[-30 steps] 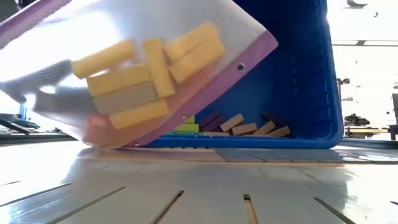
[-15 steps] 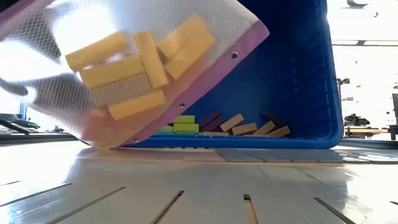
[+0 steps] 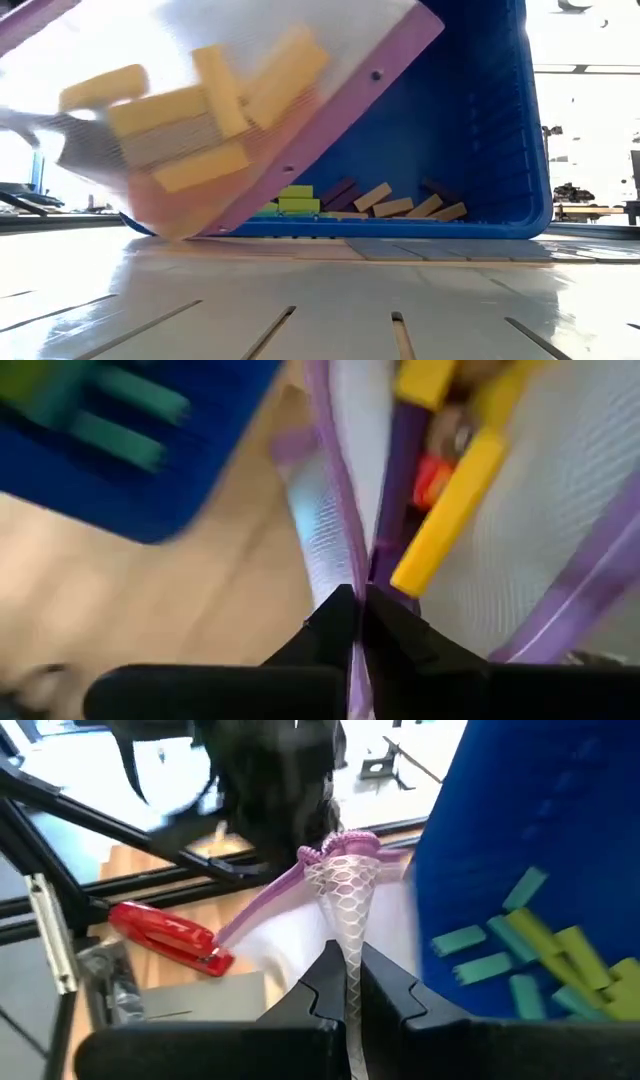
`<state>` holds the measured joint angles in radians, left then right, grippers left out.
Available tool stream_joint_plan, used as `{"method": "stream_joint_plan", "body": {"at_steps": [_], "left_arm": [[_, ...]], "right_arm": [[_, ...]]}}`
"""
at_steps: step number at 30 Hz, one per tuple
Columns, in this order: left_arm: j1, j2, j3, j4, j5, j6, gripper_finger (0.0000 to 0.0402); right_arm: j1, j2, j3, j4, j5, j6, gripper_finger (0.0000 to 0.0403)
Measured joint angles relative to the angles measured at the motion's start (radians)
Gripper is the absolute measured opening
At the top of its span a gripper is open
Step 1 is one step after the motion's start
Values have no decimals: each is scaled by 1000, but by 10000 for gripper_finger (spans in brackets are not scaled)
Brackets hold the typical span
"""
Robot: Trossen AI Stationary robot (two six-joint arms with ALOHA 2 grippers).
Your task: Sort blocks
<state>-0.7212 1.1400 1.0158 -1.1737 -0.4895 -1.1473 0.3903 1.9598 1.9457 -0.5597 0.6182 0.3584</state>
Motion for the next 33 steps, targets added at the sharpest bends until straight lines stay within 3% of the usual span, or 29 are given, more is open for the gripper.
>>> {"method": "stream_joint_plan", "body": {"at_steps": [5,12,19,25,29,33], "left_arm": [[19,-17,155,-226,-46,63,0],[52,-85,141,-384,-9,111,0],[4,-201,89,-239,42,-5,9],[-88,-183,-7,-69,19,-70,63],[-161,-124,-75,5,38,43,110],[-221,-53,-133,68,-52,212,155]], "right_arm": [[-52,48,2,2,-111,30,0],[-99,70,0,5,-149,38,0],[-155,67,0,-10,-179,-18,0],[-198,66,0,-42,-213,-19,0],[-228,62,0,-51,-256,4,0],[-250,54,14,-68,-255,34,0]]}}
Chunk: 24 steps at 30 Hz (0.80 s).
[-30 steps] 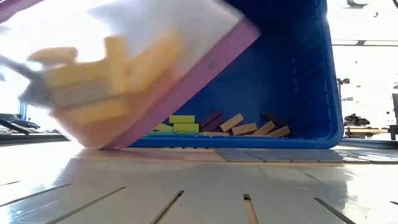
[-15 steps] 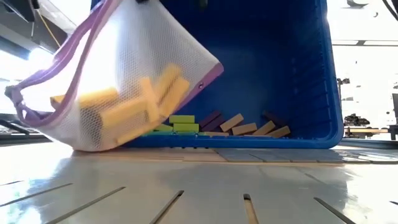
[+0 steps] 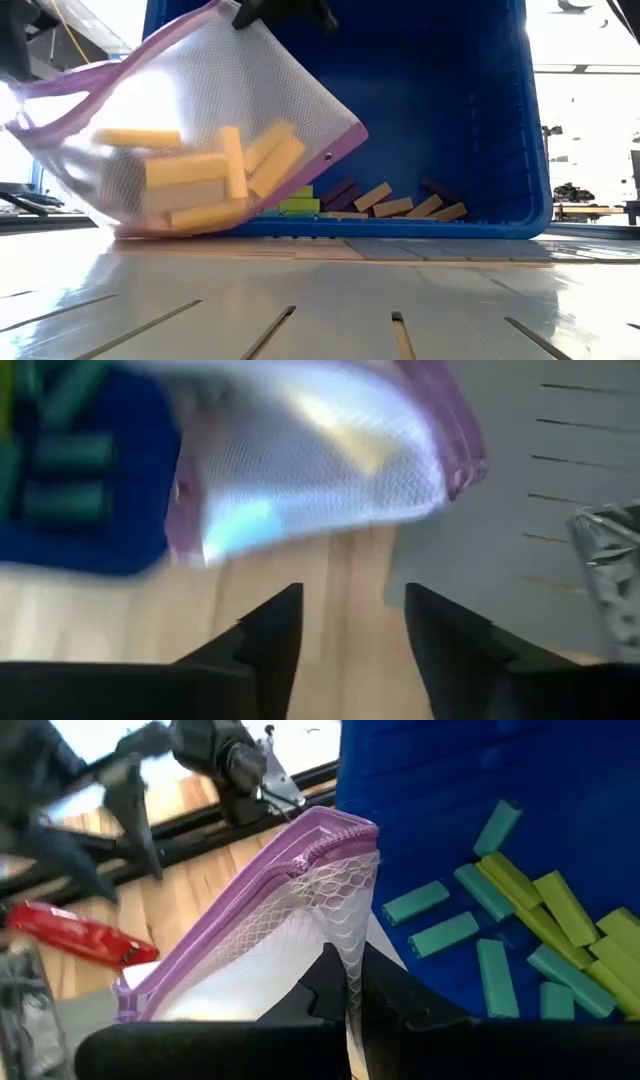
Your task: Sort blocks
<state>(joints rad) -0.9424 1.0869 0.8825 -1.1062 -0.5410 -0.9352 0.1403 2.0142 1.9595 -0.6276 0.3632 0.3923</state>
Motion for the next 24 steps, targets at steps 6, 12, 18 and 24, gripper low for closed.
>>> {"method": "stream_joint_plan", "body": {"at_steps": [6,12,18,24], "left_arm": [[-30,107,-54,227,-112,337,200],[-34,225,-64,366,-206,533,211],[-40,244,-64,352,-311,420,211],[-64,244,-96,370,-350,362,211]], "right_arm": [[-29,0,52,-26,0,94,0],[-48,-1,93,-61,-1,166,0],[-45,-2,115,-93,1,218,0],[-41,-2,115,-95,1,281,0]]}}
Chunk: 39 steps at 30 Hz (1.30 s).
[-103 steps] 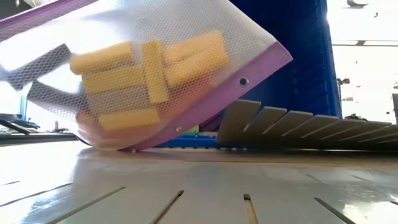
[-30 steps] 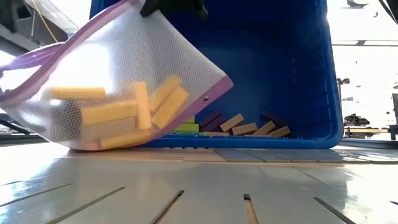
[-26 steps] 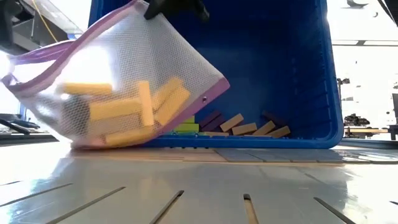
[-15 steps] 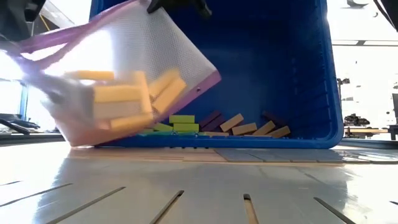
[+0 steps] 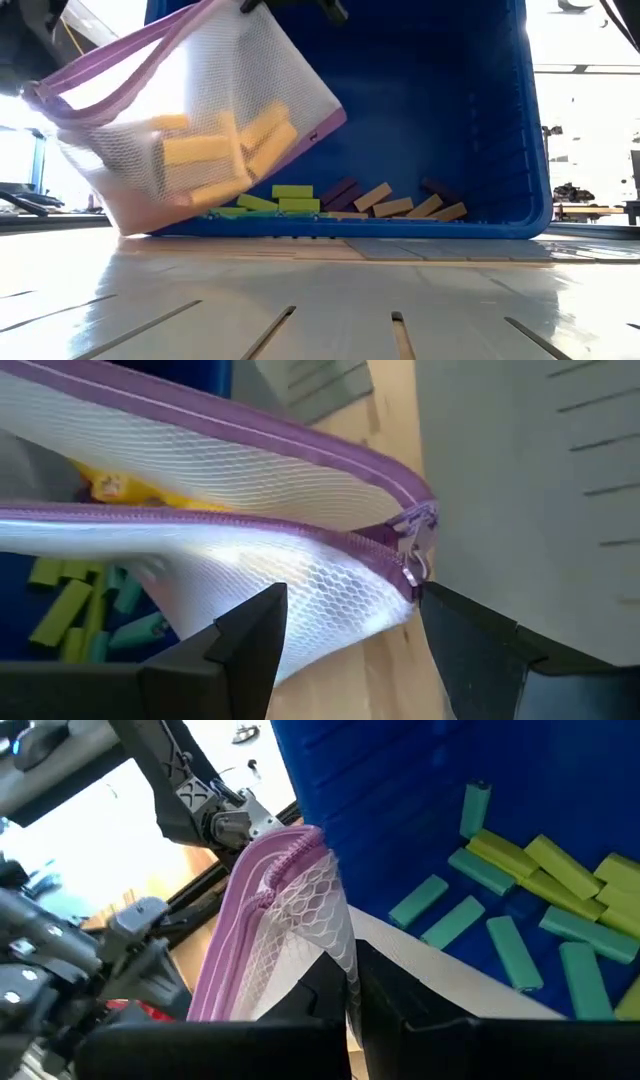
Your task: Sort blocks
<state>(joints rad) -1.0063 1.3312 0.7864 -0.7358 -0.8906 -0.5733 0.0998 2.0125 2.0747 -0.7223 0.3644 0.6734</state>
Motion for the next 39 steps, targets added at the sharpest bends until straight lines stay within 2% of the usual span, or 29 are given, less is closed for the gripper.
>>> {"method": "stream_joint_plan", "body": {"at_steps": [4,9,22,28,32,36,39], "left_arm": [[-9,2,-25,24,36,-1,211],[-11,18,-26,33,35,-2,211],[-8,169,-26,189,-158,0,211],[12,204,-26,234,-198,-16,206],[35,220,-26,235,-200,-26,165],[48,220,-26,232,-192,-27,81],[61,213,-23,202,-149,-34,17]], "right_arm": [[-3,0,0,0,2,69,0],[-5,0,0,0,-1,93,0],[-7,0,0,1,-9,218,0],[-7,0,0,0,-37,238,0],[-7,0,0,1,-49,246,0],[-7,0,0,1,-60,247,0],[-6,0,0,1,-69,247,0]]}}
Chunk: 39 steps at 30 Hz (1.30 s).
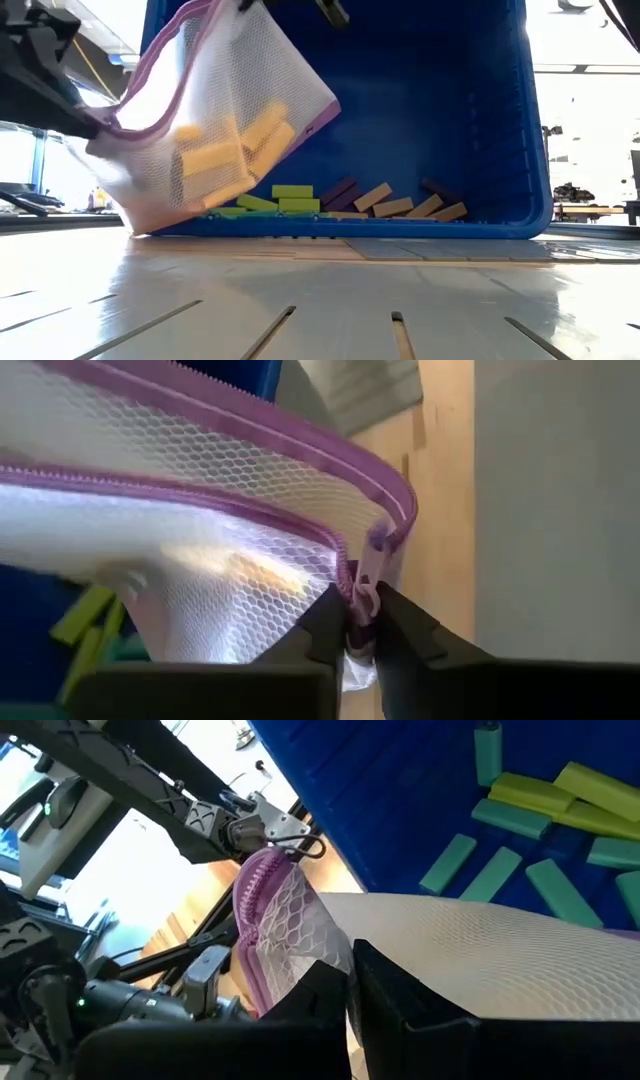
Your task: Sort blocks
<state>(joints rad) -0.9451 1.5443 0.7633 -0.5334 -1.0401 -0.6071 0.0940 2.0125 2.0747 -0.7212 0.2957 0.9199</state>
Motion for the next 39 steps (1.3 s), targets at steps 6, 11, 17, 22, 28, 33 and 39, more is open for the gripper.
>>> {"method": "stream_joint_plan", "body": {"at_steps": [6,11,17,22,28,33,39], "left_arm": [[24,-62,79,-248,40,-76,5],[23,-181,144,-518,88,-240,2],[-16,-360,182,-717,117,-422,1],[-25,-486,206,-803,134,-438,0],[-23,-572,207,-868,202,-440,0],[-24,-581,207,-906,272,-439,0],[-24,-585,207,-936,341,-479,0]], "right_arm": [[4,0,0,1,-27,-4,0],[47,0,2,-25,-35,-104,0],[132,0,-32,-158,-40,-139,0],[195,0,-106,-132,39,-147,6],[230,0,-150,-161,34,-163,68],[237,-3,-107,-253,-9,-228,140],[227,-6,2,-348,14,-295,201]]}}
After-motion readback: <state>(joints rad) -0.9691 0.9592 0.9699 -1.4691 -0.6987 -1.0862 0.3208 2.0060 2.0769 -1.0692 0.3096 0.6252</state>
